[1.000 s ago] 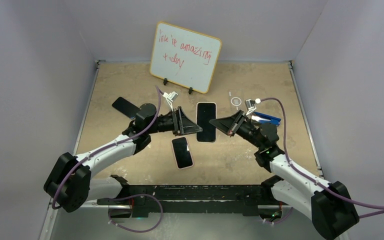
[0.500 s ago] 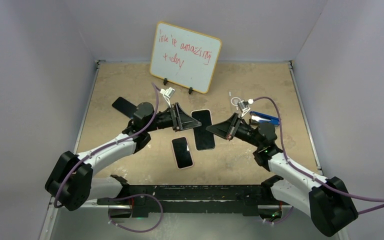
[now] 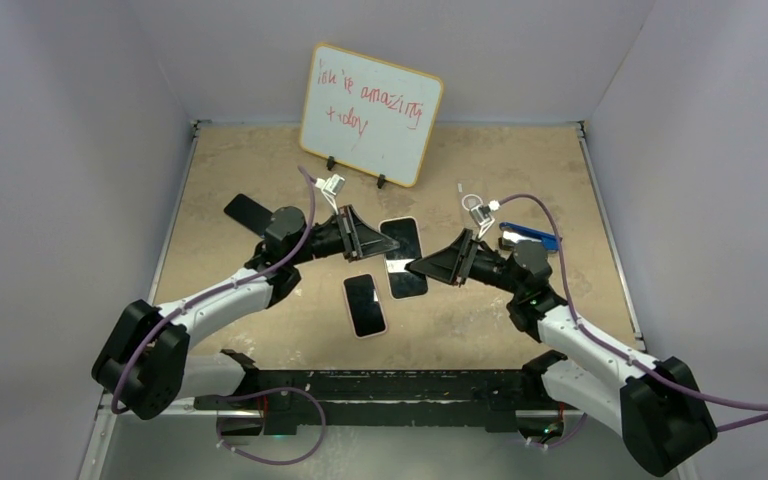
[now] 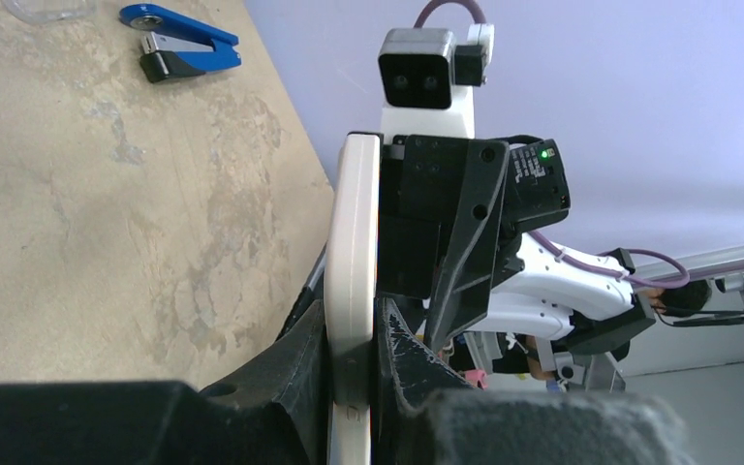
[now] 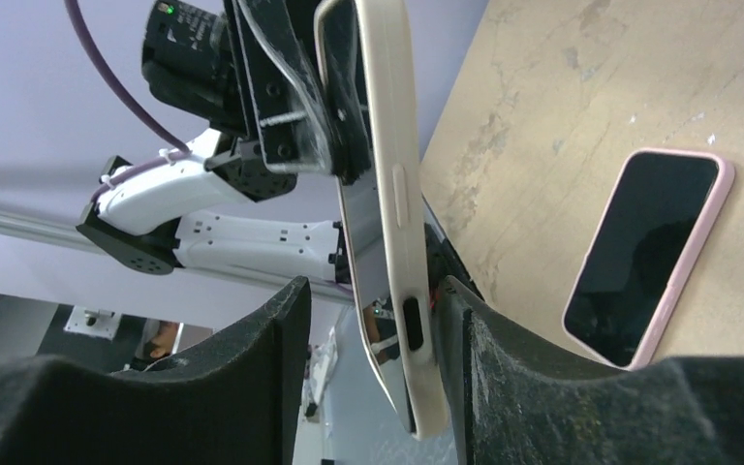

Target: Put the phone into the phone case

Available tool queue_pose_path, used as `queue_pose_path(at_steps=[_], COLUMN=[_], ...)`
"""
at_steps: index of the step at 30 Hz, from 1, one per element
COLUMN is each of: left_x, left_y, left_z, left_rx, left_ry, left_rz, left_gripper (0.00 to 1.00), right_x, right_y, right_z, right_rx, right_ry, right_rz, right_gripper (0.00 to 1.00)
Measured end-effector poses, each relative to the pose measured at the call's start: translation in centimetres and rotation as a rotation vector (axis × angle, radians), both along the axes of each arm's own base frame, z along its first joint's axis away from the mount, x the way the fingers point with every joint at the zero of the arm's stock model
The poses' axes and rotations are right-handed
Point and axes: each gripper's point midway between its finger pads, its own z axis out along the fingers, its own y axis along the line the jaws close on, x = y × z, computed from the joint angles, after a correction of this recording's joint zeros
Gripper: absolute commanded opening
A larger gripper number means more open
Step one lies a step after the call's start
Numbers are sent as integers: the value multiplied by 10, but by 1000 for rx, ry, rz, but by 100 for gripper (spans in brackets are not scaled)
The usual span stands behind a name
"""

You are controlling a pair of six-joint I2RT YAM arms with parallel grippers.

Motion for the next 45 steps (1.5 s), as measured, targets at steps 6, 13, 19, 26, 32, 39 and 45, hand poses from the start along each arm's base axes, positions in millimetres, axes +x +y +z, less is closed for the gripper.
queue_pose_path(at_steps=[6,13,19,26,32,39,45], left_x=[5,7,12,12,6,-10,-19], left_y=[2,4,8,12,10,9,9], left_z=[3,4,-9,-21,-13,-23,-21], left_rx=[-13,-36,10,77,49,17,1], left_ry=[-10,-22,-1,41,6,23,16], left_rz=[27,43,77,93,50,-37,-79], left_gripper=[0,0,0,0,0,0,0], right_x=[-9,-11,-14,-16,-12,0,12], right_y=[-2,-2,-2,-1,-3,-3,3], right_z=[-19,-22,-26,-31,-36,-33,-28], right_rx=[-25,-30,-39,-33,-55,-71,-80], right_ry=[50,63,95,159,184,149,134], right_rz=[22,33,39,34,2,-31,-30], right_gripper=[54,34,0,11,48,53,50])
